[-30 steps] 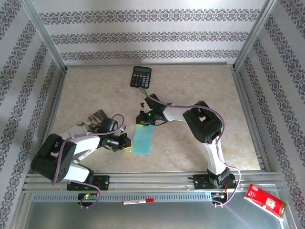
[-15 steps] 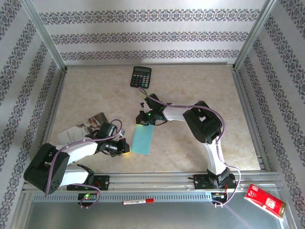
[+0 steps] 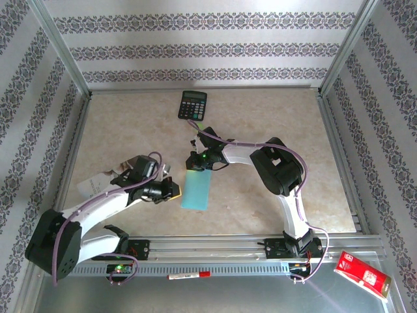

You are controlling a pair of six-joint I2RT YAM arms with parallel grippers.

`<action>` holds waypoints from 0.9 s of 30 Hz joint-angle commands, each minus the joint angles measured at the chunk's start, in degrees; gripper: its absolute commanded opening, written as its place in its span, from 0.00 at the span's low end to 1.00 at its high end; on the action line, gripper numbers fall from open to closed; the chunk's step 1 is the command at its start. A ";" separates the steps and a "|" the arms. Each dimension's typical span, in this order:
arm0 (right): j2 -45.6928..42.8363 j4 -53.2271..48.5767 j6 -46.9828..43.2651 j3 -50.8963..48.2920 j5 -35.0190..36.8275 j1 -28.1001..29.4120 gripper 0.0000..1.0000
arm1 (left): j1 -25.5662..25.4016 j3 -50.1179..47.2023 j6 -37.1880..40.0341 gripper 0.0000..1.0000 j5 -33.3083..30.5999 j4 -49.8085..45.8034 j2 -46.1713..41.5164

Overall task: Fold a paper plane with a square sheet of paper (pick it up from the middle)
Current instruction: First fold in half a square sheet of paper at the center of the table.

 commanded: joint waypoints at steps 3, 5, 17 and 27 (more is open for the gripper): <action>-0.10 -5.27 -5.51 -0.42 -2.70 -0.64 0.00 | -0.54 4.08 -3.95 0.06 -0.15 9.66 10.18; -0.50 -6.19 -6.42 -0.66 -2.80 -0.89 0.00 | -0.80 5.54 -4.79 0.05 0.29 12.23 14.22; -0.20 -5.95 -5.58 -1.74 -2.19 -1.62 0.00 | -2.32 6.96 -8.34 0.00 1.09 20.85 24.45; 0.08 -5.66 -5.31 -2.31 -1.48 -1.68 0.00 | 0.32 7.23 -4.46 0.00 2.03 18.22 27.08</action>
